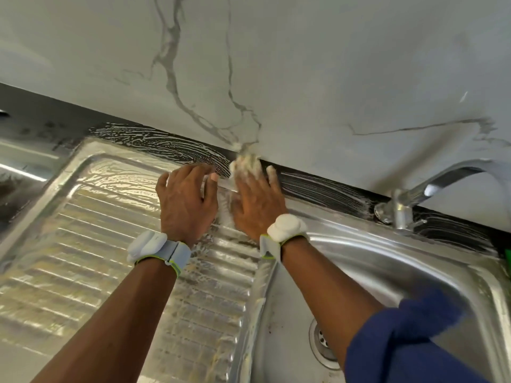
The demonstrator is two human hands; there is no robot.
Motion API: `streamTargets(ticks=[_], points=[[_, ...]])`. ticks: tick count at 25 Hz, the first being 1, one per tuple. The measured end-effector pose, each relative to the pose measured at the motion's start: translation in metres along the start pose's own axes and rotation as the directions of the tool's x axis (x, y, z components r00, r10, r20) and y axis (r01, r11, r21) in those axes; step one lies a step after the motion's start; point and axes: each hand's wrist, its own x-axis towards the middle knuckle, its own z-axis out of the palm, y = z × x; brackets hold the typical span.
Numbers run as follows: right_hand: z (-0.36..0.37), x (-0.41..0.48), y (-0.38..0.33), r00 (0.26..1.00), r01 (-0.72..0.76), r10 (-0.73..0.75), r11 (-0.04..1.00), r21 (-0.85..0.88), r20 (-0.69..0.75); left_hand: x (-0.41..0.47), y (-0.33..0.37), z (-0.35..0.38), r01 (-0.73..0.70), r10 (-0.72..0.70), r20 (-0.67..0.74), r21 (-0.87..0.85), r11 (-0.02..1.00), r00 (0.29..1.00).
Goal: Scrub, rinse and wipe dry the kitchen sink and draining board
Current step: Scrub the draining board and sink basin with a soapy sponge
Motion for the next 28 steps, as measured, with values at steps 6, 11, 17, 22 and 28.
streamTargets(ticks=[6, 11, 17, 22, 28], points=[[0.001, -0.100, 0.033, 0.887, -0.427, 0.445, 0.892, 0.148, -0.126, -0.021, 0.034, 0.013, -0.013, 0.018, 0.044, -0.116, 0.993, 0.999], [-0.006, -0.162, 0.038, 0.998, 0.051, -0.050, 0.998, 0.035, -0.043, -0.024, 0.097, 0.023, -0.133, 0.150, 0.072, -0.207, 0.969, 0.986], [-0.017, -0.202, 0.104, 0.826, -0.561, 0.556, 0.791, -0.243, -0.097, -0.049, 0.121, 0.047, -0.317, 0.322, 0.193, -0.059, 0.947, 0.927], [-0.011, -0.187, 0.091, 0.998, -0.066, 0.067, 0.986, -0.151, 0.005, -0.073, 0.148, 0.065, -0.364, 0.366, 0.251, -0.056, 0.930, 0.896], [-0.019, -0.222, 0.154, 0.998, 0.060, -0.063, 0.967, -0.247, -0.005, -0.077, 0.167, 0.073, -0.450, 0.446, 0.283, -0.054, 0.891, 0.849]])
